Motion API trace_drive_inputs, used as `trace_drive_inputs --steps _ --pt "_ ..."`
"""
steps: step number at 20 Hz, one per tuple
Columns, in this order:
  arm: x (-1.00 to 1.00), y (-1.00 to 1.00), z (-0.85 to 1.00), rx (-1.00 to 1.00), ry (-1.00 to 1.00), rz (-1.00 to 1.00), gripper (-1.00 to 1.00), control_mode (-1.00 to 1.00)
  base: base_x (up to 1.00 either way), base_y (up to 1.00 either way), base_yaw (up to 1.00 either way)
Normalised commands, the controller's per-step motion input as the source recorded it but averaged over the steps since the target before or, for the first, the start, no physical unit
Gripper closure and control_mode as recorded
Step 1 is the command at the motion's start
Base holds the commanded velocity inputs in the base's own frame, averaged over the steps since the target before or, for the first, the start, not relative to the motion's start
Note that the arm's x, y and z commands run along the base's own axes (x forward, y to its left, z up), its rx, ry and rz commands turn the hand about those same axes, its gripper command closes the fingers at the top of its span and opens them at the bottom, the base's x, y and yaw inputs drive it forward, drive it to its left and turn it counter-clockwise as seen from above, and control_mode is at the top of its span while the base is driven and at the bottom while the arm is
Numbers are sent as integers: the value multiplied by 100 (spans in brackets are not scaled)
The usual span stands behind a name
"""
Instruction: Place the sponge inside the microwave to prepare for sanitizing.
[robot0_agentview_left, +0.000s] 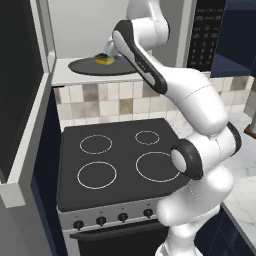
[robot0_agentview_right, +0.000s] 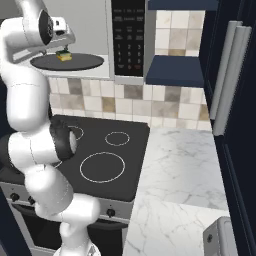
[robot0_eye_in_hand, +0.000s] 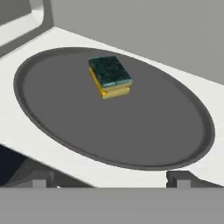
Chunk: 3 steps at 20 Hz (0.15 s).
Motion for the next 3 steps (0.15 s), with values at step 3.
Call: trace_drive_inputs --steps 3 --pt "-74 -26 -8 3 0 -9 -100 -100 0 0 0"
